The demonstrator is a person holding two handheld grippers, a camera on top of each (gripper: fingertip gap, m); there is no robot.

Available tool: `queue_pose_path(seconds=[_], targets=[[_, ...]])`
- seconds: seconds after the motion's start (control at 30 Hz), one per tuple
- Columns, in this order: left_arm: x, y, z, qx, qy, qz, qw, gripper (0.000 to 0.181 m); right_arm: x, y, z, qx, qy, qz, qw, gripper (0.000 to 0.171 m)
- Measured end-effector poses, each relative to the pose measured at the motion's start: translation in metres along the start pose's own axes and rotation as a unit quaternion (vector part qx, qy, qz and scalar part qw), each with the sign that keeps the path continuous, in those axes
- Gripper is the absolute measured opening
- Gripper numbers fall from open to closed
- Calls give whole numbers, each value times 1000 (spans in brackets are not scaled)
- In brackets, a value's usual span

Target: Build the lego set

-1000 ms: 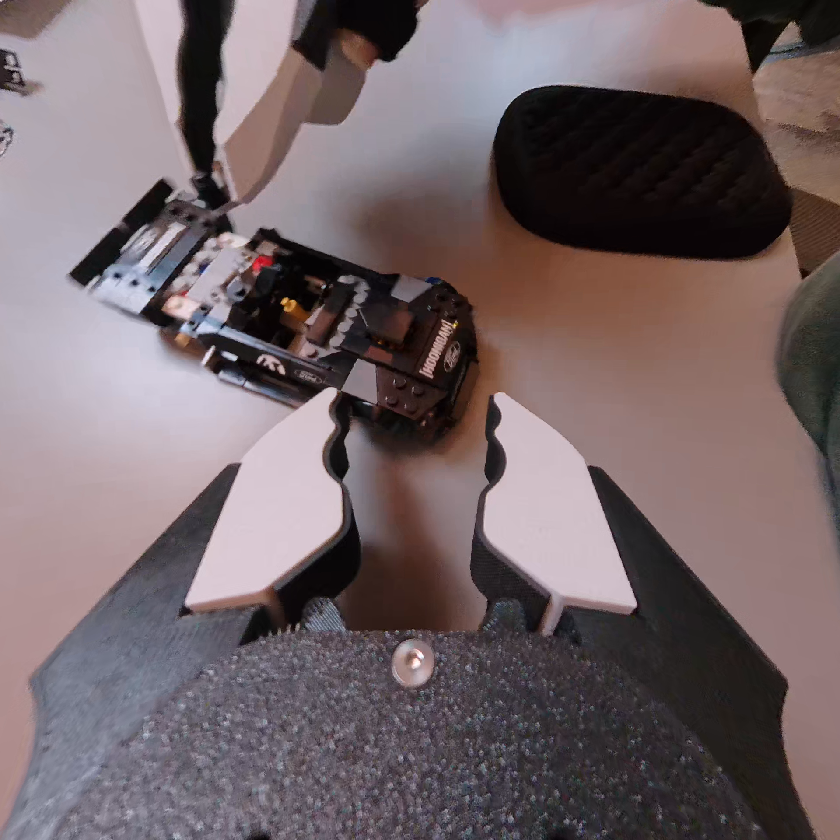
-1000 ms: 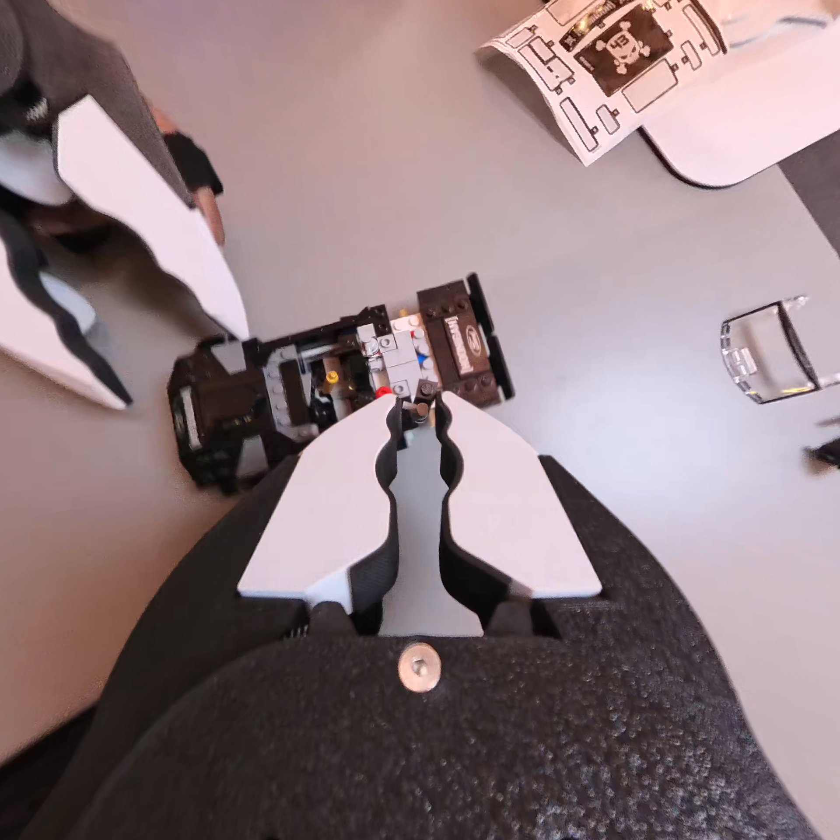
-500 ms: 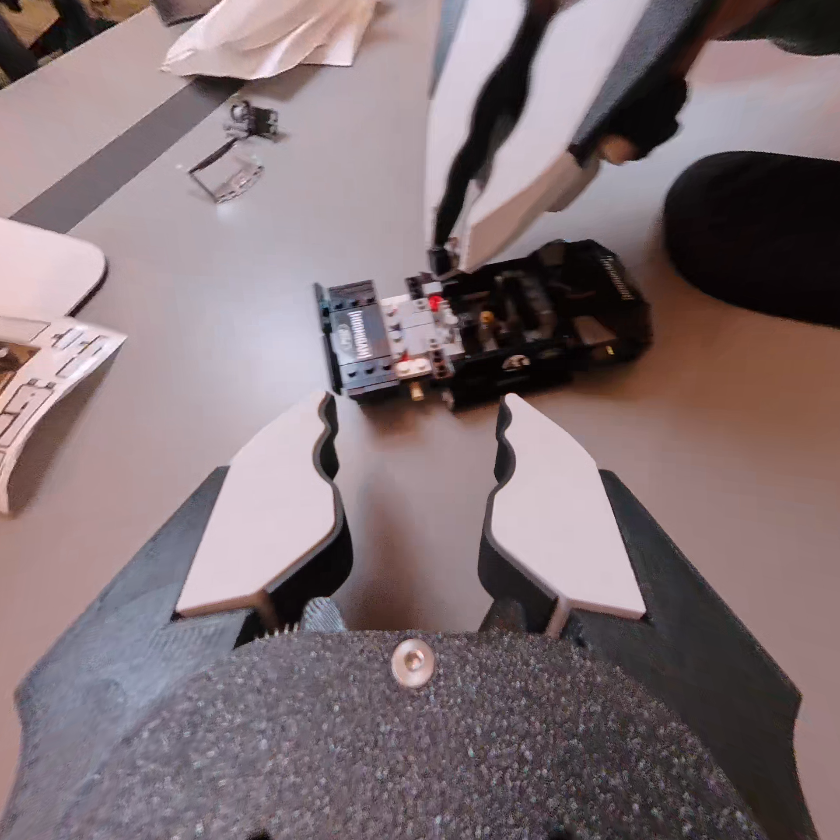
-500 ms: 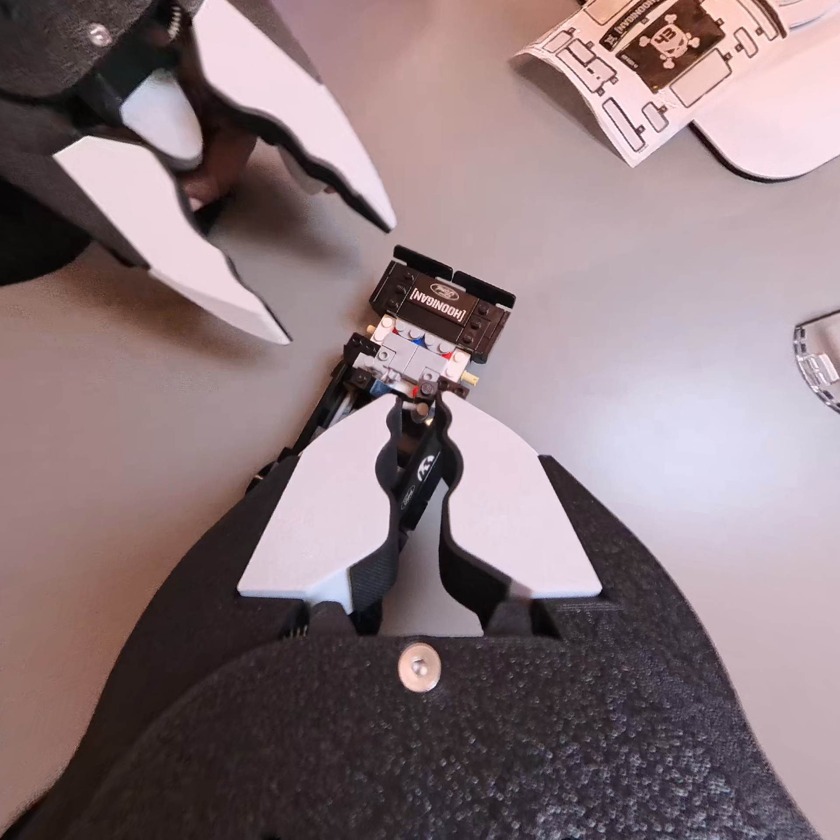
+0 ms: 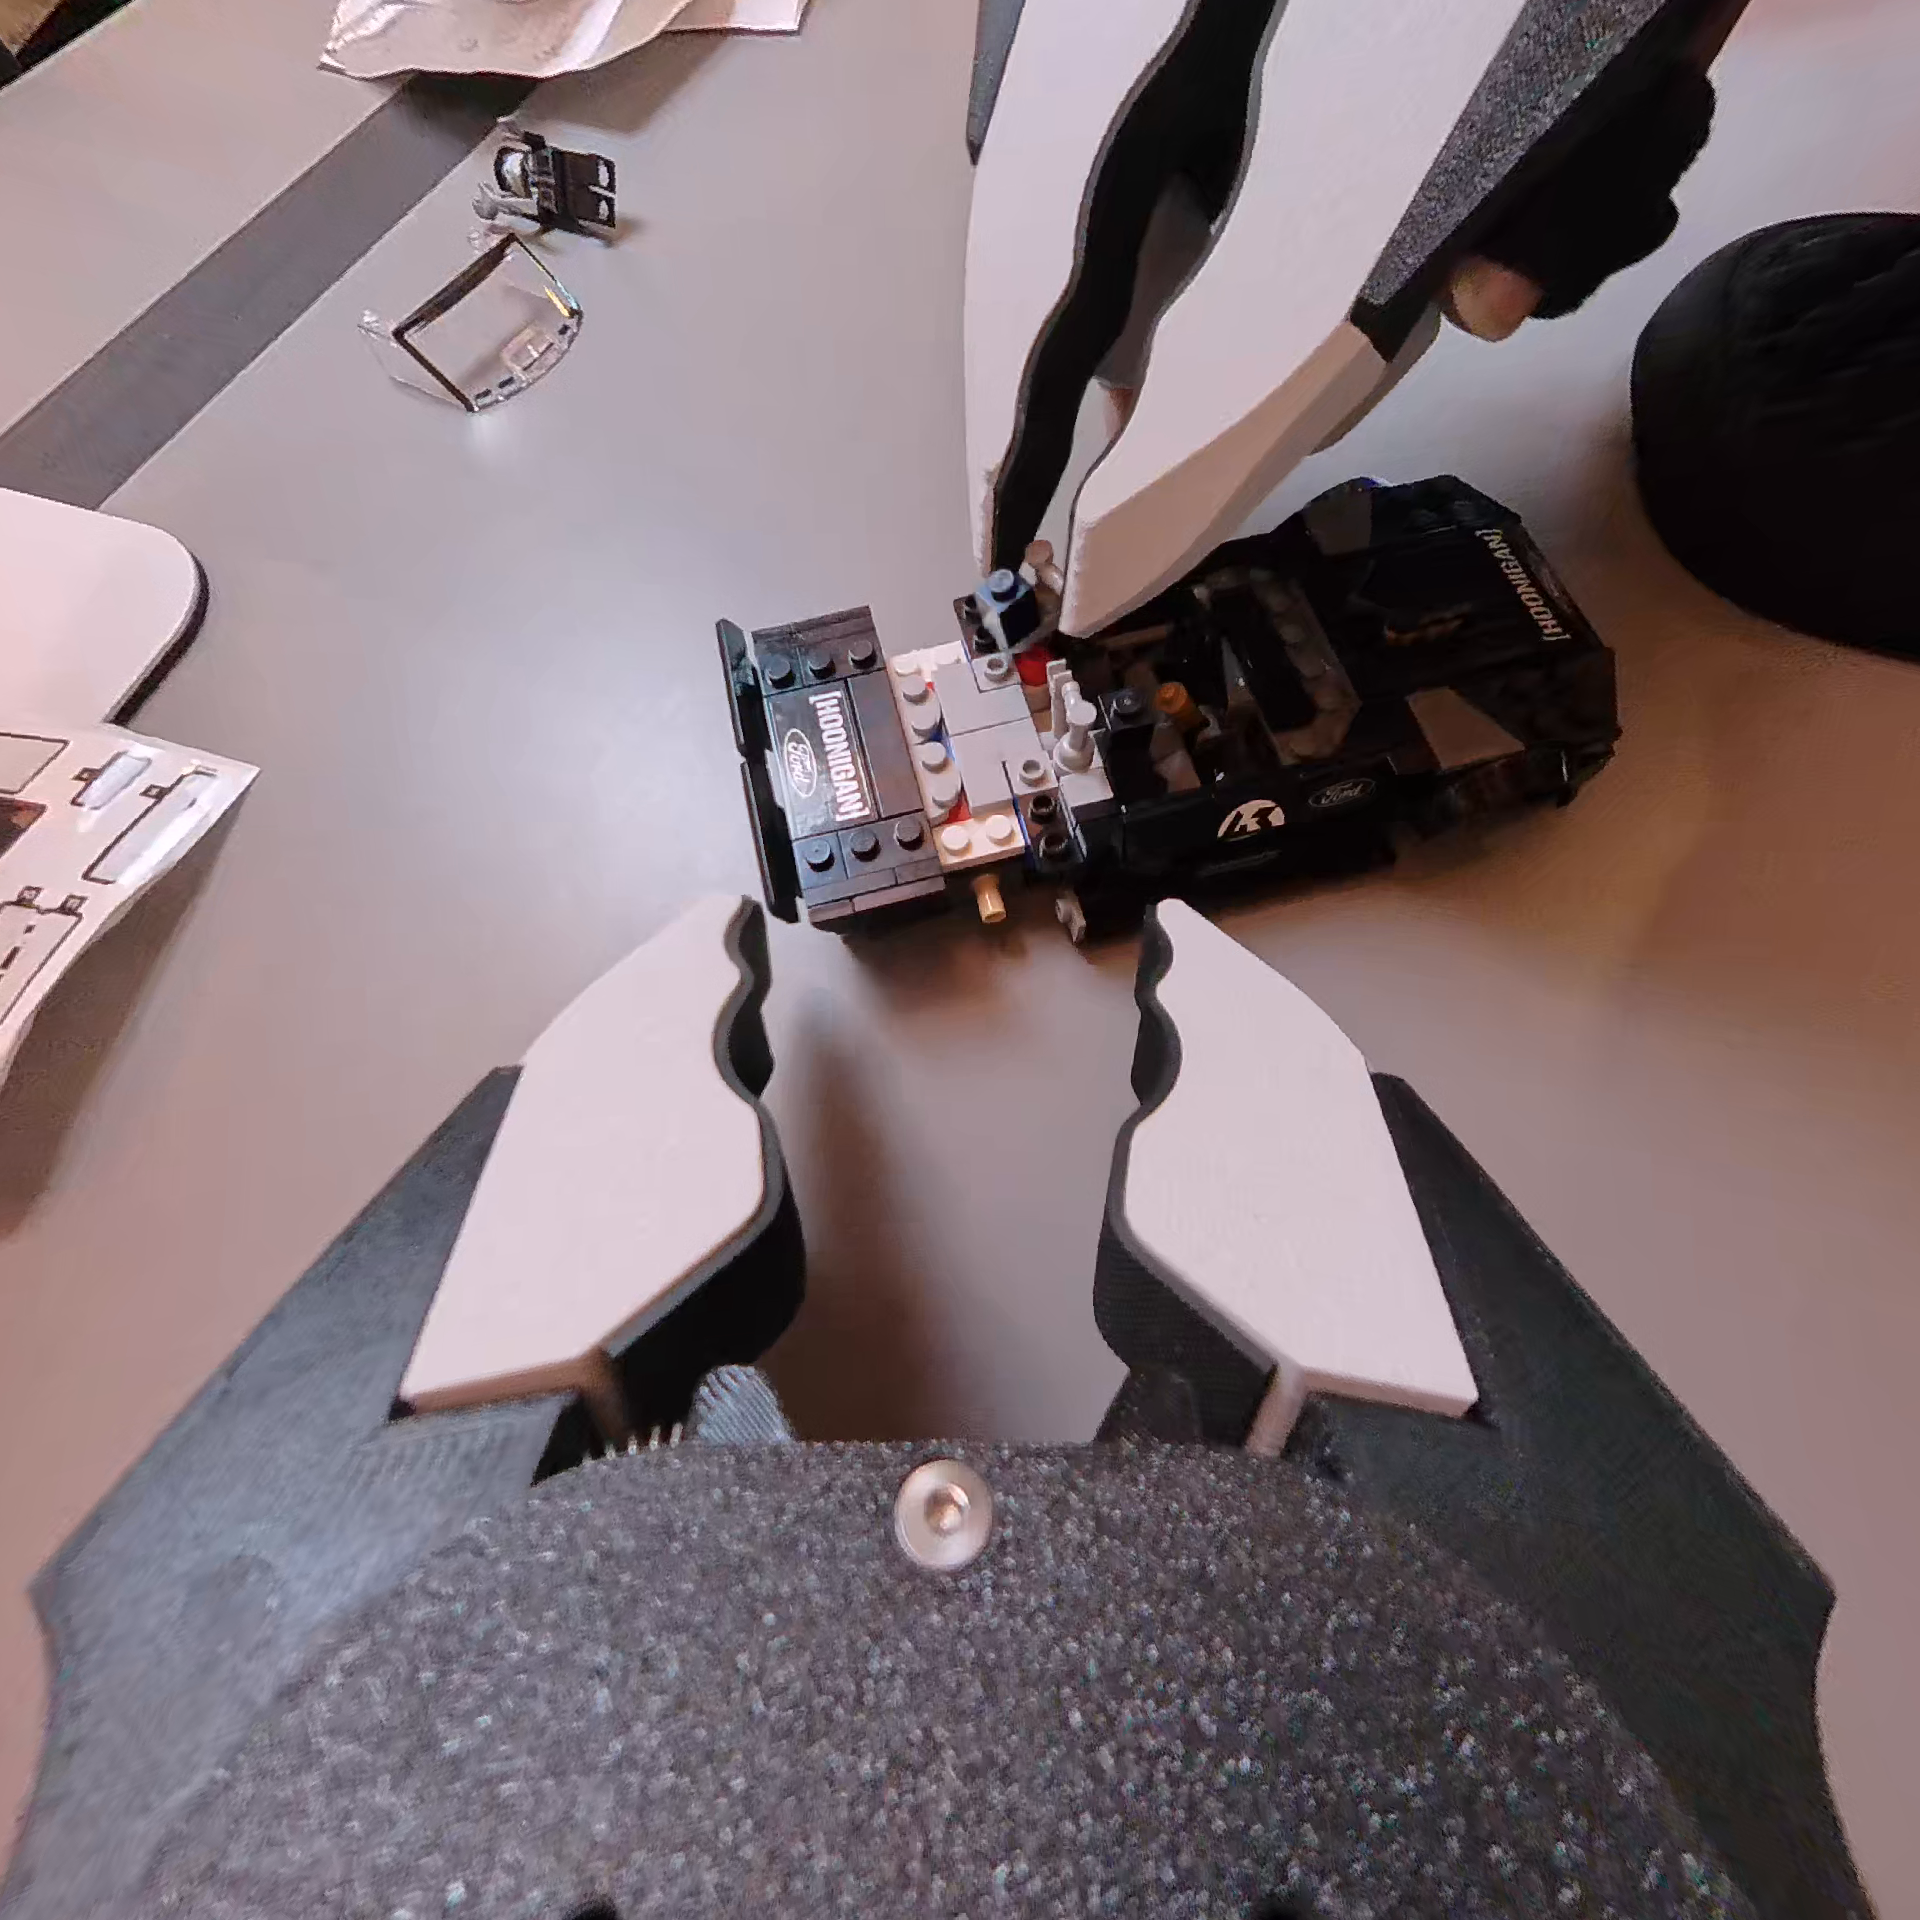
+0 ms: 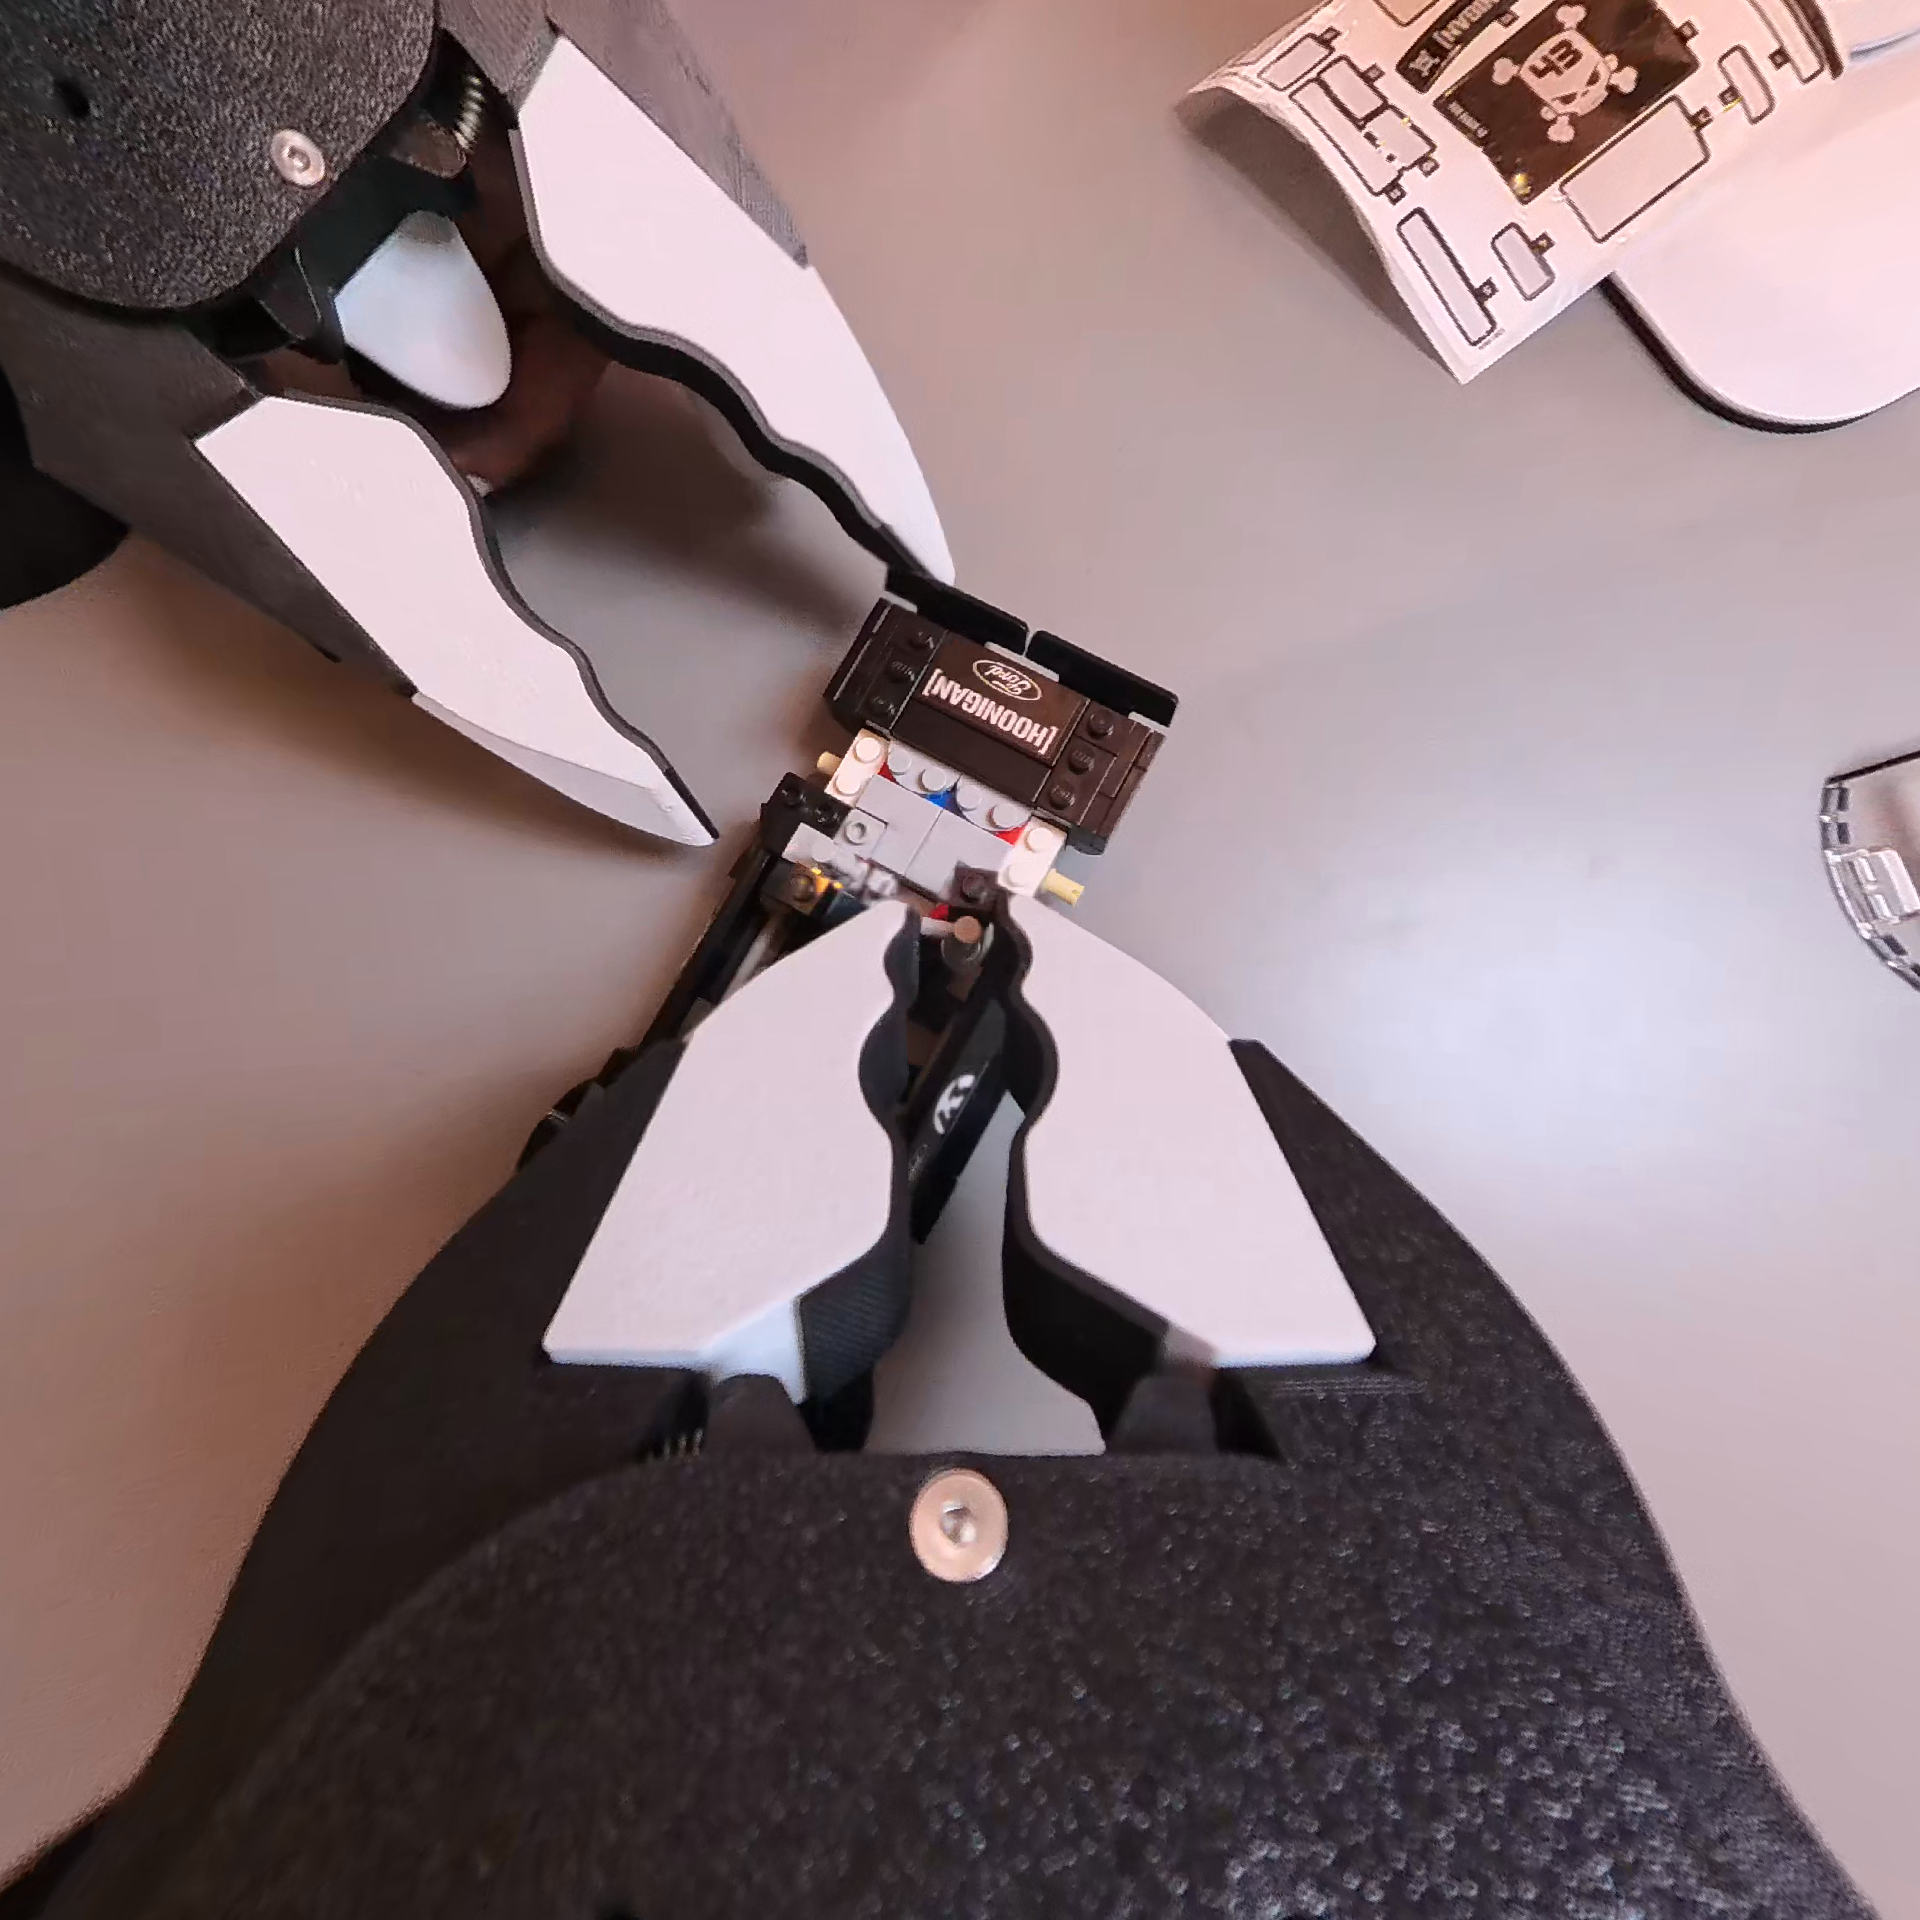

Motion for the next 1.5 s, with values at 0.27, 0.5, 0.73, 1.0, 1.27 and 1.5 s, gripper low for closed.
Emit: queue_pose_path(seconds=[0.27, 0.5, 0.73, 1.0, 1.27, 1.5], targets=[[3, -2, 5, -4, -4, 0, 1000, 64, -5, 10, -5, 7, -2, -25, 1000, 13], [3, -8, 5, 19, -2, 10, 1000, 63, -9, 16, -7, 33, 12, -26, 999, 13], [4, -7, -15, 28, -5, -9, 1000, 41, -11, 12, -7, 45, 17, -39, 998, 13], [-2, 38, -4, -81, -33, -9, 996, 40, -14, 6, -9, 60, 21, -45, 997, 13], [4, 38, 5, -94, -22, -24, 995, 54, -20, 0, -11, 68, 29, -37, 997, 12], [4, 35, 9, -85, -16, -15, 996, 60, -34, 5, -27, 60, 30, -30, 997, 12]])
Point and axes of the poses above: each gripper's, where its closed fingertips meet, z out along the fingers, x out of its top, y = z × x across the jaws, the point moved 1 cm from there along -z, back along the fingers, and after that the axes turned 4 degrees about -z, right-handed, at the moved point
